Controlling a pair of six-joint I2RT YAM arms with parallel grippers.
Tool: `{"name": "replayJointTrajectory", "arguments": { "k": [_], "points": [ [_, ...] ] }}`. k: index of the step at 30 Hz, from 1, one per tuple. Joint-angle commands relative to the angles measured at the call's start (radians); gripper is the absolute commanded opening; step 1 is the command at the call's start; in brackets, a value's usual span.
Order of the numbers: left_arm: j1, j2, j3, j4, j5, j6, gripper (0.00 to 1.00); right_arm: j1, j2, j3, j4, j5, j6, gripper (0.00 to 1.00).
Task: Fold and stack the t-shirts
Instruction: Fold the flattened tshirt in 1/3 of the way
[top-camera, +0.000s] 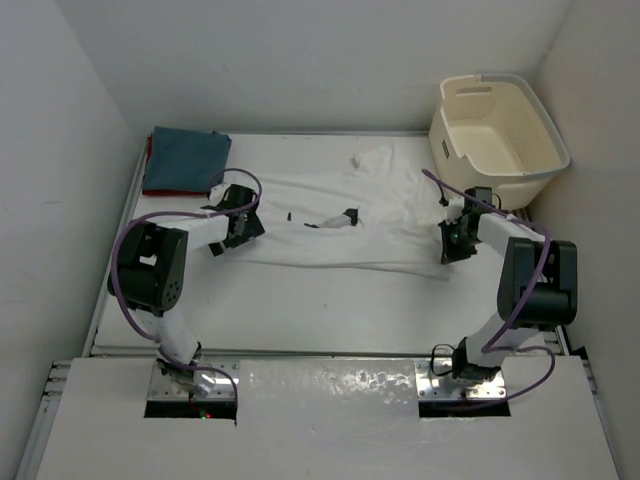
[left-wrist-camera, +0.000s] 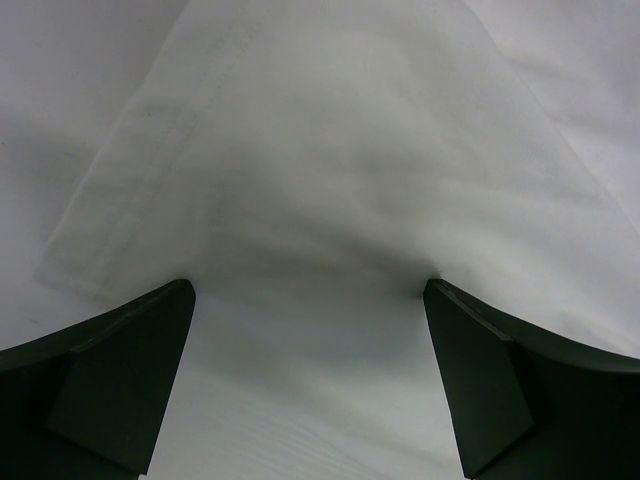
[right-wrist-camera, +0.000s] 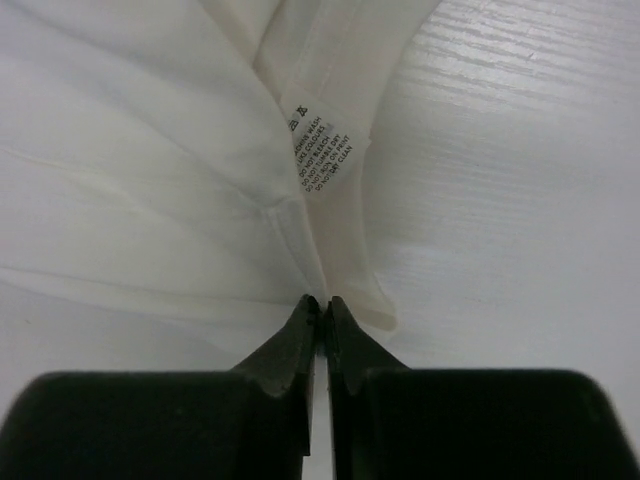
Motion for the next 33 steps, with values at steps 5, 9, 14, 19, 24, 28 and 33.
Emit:
{"name": "replayJointTrajectory", "arguments": {
  "k": [5, 9, 14, 19, 24, 28, 33],
  "points": [
    [-0.001, -0.037, 0.036, -0.038, 0.013, 0.017, 1.0, -0.001, 0.003, 0.073, -0.033, -0.015, -0.041, 0.39],
    [-0.008, -0.143, 0.101, -0.055, 0.083, 0.051, 1.0, 0.021, -0.114, 0.129, -0.047, -0.088, -0.022, 0.74],
    [-0.008, -0.177, 0.151, -0.055, 0.086, 0.062, 1.0, 0.091, -0.158, 0.11, 0.013, -0.159, 0.063, 0.99],
    [-0.005, -0.086, 0.155, 0.02, 0.103, 0.059, 1.0, 0.197, -0.039, 0.072, 0.12, -0.193, 0.134, 0.99],
    [-0.002, -0.003, 0.132, 0.067, 0.119, 0.033, 1.0, 0.205, 0.079, 0.073, 0.186, -0.127, 0.201, 0.99],
    [0.002, 0.017, 0.056, 0.072, 0.128, -0.006, 1.0, 0.208, 0.096, 0.008, 0.205, -0.085, 0.246, 0.99],
    [0.002, -0.009, -0.084, 0.071, 0.129, -0.061, 1.0, 0.219, 0.009, -0.156, 0.19, -0.02, 0.27, 0.99]
  ]
}}
